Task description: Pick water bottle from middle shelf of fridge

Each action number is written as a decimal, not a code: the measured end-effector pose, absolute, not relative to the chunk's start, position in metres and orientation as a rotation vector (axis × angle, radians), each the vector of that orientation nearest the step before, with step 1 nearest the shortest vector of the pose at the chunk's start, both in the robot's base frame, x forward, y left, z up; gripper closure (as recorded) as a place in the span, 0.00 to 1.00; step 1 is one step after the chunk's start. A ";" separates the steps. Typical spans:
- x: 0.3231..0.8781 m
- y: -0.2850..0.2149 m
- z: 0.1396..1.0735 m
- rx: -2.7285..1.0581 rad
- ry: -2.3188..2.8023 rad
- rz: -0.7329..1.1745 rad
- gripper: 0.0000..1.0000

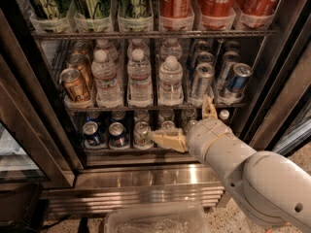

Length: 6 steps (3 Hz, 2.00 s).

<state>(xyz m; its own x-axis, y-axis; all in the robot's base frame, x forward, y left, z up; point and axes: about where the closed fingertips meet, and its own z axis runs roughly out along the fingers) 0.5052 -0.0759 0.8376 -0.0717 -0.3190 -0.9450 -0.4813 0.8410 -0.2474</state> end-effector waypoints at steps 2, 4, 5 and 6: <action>0.526 -0.066 0.844 -0.579 1.598 0.068 0.00; 0.541 -0.064 0.848 -0.526 1.542 -0.016 0.18; 0.549 -0.062 0.848 -0.502 1.521 -0.047 0.24; 0.560 -0.060 0.851 -0.470 1.498 -0.064 0.30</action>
Offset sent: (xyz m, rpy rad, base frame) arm 0.0347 0.0107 0.0110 -0.0128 -0.1691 -0.1214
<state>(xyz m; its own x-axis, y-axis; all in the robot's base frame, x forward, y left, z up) 0.5598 -0.0598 0.8507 0.0893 -0.3261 -0.9411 -0.2444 0.9088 -0.3382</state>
